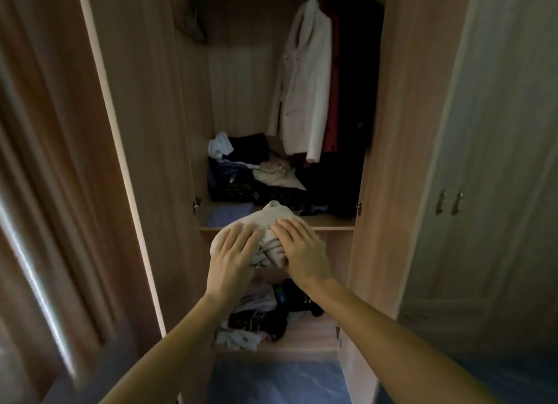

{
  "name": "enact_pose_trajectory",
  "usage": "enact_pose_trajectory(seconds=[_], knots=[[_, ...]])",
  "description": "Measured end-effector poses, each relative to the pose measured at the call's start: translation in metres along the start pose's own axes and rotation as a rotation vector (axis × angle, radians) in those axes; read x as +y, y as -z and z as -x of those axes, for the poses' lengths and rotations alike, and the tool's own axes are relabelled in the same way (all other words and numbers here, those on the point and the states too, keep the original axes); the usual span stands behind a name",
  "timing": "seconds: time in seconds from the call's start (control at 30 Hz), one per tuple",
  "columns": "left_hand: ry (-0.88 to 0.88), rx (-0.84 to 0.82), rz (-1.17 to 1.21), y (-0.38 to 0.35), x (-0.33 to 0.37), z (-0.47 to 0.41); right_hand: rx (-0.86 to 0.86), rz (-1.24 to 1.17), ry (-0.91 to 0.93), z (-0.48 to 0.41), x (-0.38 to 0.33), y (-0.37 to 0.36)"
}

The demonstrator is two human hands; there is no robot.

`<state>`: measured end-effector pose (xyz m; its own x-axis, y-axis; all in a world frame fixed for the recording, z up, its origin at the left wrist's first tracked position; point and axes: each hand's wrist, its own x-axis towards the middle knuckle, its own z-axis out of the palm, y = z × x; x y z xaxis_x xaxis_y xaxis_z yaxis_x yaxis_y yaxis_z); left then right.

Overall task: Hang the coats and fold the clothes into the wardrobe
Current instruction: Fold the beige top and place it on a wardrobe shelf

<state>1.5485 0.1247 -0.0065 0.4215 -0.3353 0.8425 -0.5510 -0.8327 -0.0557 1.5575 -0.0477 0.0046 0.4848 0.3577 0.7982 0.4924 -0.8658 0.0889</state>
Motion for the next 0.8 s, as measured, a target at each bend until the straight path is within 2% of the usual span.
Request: enact_pose_trajectory(seconds=[0.2, 0.43, 0.8], knots=[[0.032, -0.074, -0.068, -0.09, -0.062, -0.025, -0.064, -0.034, 0.005, -0.036, 0.053, -0.102], [0.139, -0.31, -0.147, -0.206, -0.126, -0.059, -0.209, -0.136, 0.001, -0.074, 0.126, -0.222], [0.181, -0.361, -0.12, -0.318, -0.229, -0.094, -0.257, -0.232, -0.041, -0.138, 0.175, -0.373]])
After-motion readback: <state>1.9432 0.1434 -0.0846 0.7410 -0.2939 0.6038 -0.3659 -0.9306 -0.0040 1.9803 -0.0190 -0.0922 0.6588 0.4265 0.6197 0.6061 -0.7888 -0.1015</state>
